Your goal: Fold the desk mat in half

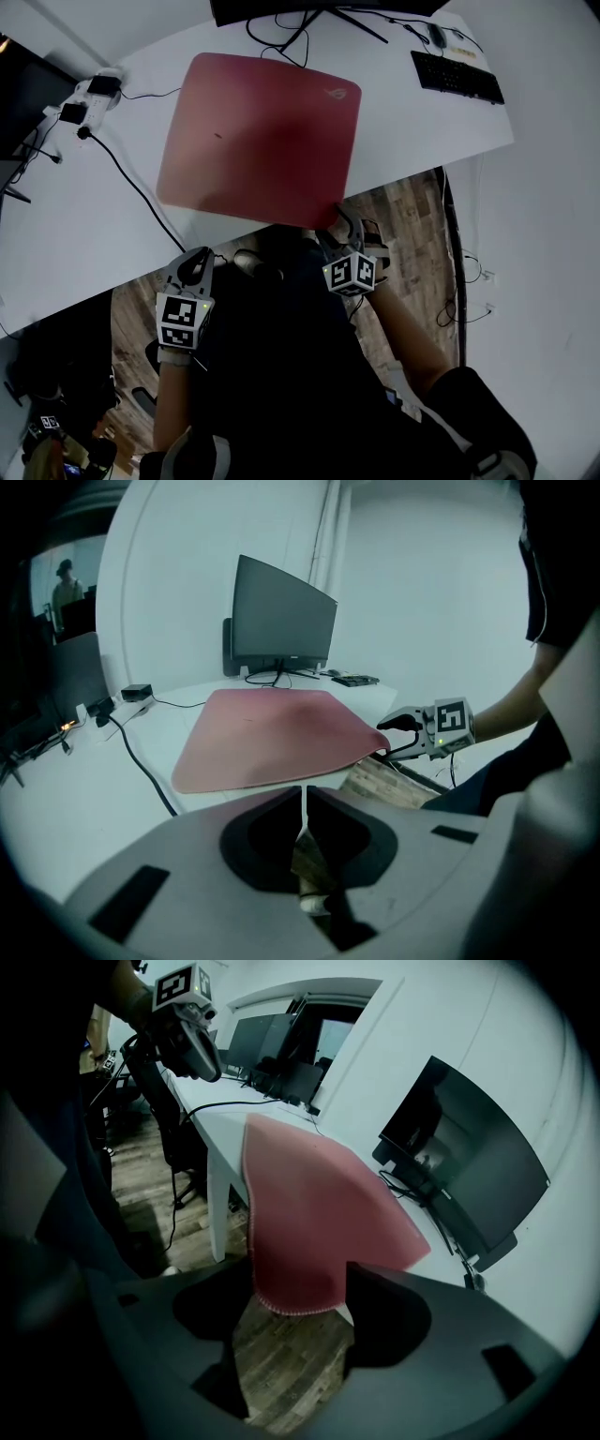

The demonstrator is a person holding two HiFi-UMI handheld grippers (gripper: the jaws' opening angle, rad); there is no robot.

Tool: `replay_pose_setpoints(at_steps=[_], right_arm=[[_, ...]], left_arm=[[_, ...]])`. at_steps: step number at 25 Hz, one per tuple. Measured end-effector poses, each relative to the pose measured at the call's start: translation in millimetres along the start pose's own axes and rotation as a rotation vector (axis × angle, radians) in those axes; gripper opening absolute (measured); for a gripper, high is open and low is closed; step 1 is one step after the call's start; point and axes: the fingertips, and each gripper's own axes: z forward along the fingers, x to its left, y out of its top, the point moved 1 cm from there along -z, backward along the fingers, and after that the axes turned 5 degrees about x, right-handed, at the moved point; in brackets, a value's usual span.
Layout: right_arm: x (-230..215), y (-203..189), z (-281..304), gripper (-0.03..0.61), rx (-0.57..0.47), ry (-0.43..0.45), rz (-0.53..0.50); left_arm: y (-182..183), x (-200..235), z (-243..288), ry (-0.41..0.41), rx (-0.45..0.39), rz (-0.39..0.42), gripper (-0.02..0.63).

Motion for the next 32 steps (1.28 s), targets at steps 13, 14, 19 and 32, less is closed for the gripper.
replay_pose_setpoints(at_steps=[13,14,19,32], right_arm=[[-24,41,-19,0.16,-0.029,-0.031,0.0],[-26,45,-21,0.145,-0.032,-0.035,-0.004],[-45,65,-26,0.079,-0.057,-0.07,-0.011],[-95,120,-23,0.038,-0.087,-0.106,-0.065]], left_arm=[[0,21,-11,-0.001,-0.061,-0.034,0.009],[0,23,-12,-0.002,-0.066,-0.038,0.009],[-3,29,-16,-0.01,-0.091,-0.051,0.009],[9,42,-24,0.016,-0.133,-0.087,0.009]])
